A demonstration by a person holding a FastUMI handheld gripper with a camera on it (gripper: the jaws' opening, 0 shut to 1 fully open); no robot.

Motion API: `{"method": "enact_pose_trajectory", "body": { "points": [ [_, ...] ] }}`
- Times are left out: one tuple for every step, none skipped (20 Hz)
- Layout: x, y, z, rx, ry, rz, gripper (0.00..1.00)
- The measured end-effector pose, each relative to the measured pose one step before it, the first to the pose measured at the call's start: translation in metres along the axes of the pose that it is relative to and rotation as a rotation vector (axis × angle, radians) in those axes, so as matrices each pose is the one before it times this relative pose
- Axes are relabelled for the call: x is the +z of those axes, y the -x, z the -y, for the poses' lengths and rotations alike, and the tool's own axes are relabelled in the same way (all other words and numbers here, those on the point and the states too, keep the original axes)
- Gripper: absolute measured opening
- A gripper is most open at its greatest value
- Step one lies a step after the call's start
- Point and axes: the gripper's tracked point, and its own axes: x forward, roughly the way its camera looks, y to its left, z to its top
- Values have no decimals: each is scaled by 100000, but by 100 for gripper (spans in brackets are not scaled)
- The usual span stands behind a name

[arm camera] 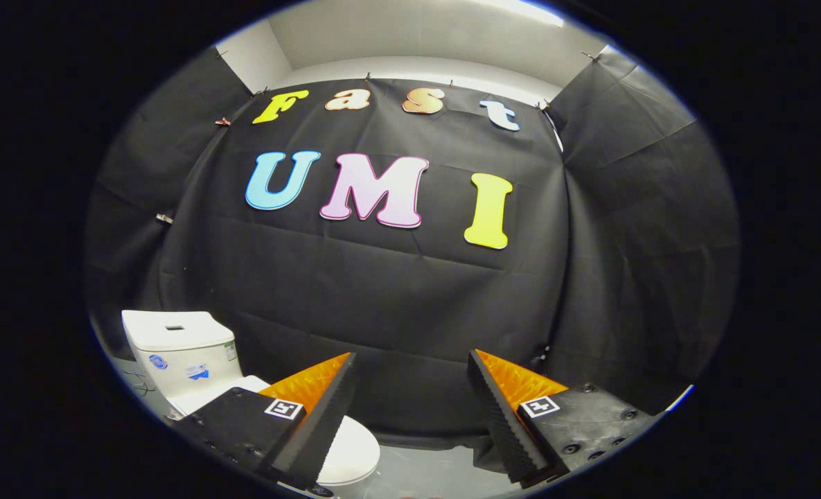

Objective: Open the toilet lid.

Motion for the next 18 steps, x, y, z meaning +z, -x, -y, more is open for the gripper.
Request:
{"method": "enact_pose_trajectory", "body": {
  "points": [
    [-912, -122, 29, 648, -1627, -2119, 98],
    [-1176, -233, 90, 187, -3832, -2541, 98],
    [-1437, -116, 178, -443, -4418, -3411, 98],
    [-2072, 2, 261, -993, -6096, -5332, 98],
    [-2022, -27, 239, -565, -7096, -5415, 98],
    [-1721, -170, 333, -611, -6868, -3815, 98],
    [-1087, -497, 19, -420, -6868, -4103, 98],
    [-1665, -537, 531, -729, -7371, -5209, 99],
    [-1837, -85, 1263, -815, -8767, -5231, 98],
    [-1705, -428, 1112, -1154, -8067, -6109, 98],
    [-1540, -555, 1133, -1597, -6649, -4599, 98],
    [-1240, -578, 965, -948, -5653, -3744, 98],
    [-1267, -639, 721, -264, -5165, -3417, 98],
    [-1144, -582, 557, 148, -6408, -4236, 99],
    [-1359, -356, 425, 741, -7677, -4573, 98],
    [-1594, -439, 971, 216, -9546, -5394, 98],
    [-1833, -480, 1192, -1471, -8694, -5780, 98],
    [-1931, -334, 1455, -3757, -7537, -4679, 99]
  ]
}}
